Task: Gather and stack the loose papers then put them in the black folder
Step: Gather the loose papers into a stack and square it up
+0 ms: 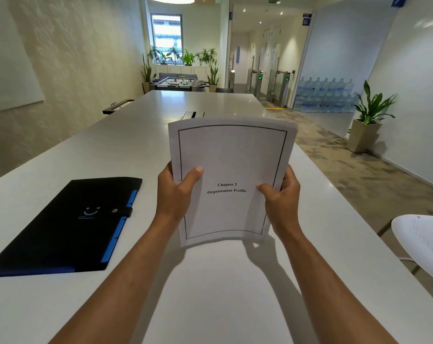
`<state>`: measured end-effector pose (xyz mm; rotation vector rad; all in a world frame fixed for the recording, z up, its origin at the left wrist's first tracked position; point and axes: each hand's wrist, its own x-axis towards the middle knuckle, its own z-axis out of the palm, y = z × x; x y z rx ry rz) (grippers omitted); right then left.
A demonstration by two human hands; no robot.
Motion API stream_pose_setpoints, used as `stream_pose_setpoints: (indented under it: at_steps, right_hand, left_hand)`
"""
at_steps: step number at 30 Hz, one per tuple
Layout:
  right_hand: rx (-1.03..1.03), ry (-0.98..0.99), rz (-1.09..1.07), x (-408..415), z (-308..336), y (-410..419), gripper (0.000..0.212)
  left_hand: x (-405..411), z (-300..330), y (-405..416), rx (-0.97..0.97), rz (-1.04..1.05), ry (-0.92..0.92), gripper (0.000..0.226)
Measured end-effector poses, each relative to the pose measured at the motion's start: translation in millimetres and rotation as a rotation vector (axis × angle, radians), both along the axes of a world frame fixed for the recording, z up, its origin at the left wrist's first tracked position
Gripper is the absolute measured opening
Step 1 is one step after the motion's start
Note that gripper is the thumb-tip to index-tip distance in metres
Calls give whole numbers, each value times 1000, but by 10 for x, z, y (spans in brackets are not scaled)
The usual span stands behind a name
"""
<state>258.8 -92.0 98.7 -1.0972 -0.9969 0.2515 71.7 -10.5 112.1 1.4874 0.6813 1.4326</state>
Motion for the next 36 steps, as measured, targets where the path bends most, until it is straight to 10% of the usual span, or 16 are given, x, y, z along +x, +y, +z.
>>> stream_pose_setpoints:
  at_steps: [32,36]
  right_hand:
    - [-332,239,22,92,-637,112,33]
    - [-333,593,92,112,-753,85,36]
  left_hand:
    - [210,-672,92,-187,19,86,13]
    - [339,-676,84,-312,77,-48,13]
